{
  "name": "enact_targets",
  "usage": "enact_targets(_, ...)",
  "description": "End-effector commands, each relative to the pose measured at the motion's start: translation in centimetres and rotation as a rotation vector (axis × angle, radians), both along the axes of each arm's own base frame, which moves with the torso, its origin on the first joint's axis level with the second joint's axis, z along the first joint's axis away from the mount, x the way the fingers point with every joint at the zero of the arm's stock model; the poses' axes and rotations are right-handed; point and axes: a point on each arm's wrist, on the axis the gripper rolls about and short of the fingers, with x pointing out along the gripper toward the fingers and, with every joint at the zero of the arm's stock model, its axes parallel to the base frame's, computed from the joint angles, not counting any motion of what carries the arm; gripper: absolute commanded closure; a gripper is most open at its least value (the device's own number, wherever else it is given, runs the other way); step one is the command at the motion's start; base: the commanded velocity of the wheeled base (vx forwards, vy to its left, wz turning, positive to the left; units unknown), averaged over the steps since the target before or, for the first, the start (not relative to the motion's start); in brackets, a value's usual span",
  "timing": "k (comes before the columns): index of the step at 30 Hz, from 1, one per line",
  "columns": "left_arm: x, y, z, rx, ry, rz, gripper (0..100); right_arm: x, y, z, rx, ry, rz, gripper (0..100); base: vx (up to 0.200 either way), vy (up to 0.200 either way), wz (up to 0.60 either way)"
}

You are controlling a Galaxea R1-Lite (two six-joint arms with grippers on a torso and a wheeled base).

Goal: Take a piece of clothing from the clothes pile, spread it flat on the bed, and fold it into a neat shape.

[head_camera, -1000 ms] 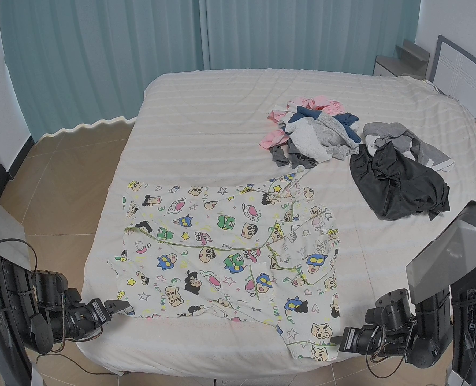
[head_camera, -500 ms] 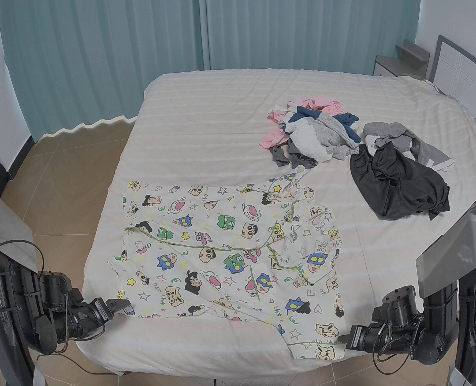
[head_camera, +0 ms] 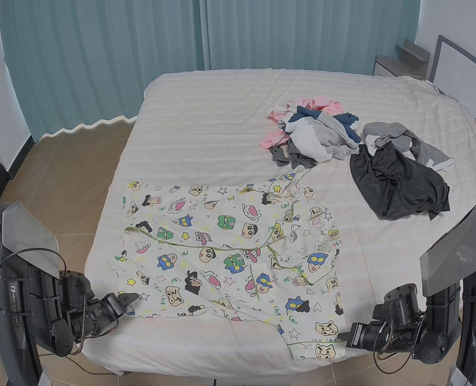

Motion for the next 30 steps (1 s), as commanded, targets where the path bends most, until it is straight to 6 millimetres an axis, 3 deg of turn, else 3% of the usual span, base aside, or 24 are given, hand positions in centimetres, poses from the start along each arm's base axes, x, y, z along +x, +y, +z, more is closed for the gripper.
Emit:
enact_targets(1, 0.3, -0.3, -0.5, -0.001, -0.003, -0.009, 0, -0.4, -0.2, 0.0, -0.005, 0.014, 0.000, 100, 0.000, 0.000, 0.00)
enact_targets(7, 0.9, -0.5, -0.5, -0.004, -0.024, -0.013, 0, -0.4, -0.1, 0.1, -0.003, 0.009, 0.004, 100, 0.000, 0.000, 0.00)
enact_targets(8, 0.9, -0.5, -0.5, -0.004, -0.025, -0.013, 100, -0.4, -0.1, 0.0, -0.003, 0.010, 0.004, 100, 0.000, 0.000, 0.00)
enact_targets(17, 0.3, -0.3, -0.4, 0.000, -0.002, 0.003, 100, -0.5, -0.1, 0.0, -0.004, 0.019, 0.003, 100, 0.000, 0.000, 0.00)
enact_targets(24, -1.5, 0.0, 1.5, 0.022, -0.013, 0.000, 100, -0.6, 0.2, 0.0, -0.002, 0.017, 0.014, 100, 0.000, 0.000, 0.00)
enact_targets(30, -2.1, 0.1, 1.6, 0.083, -0.002, -0.045, 100, -1.0, 0.3, 0.7, -0.015, 0.019, 0.039, 100, 0.000, 0.000, 0.00)
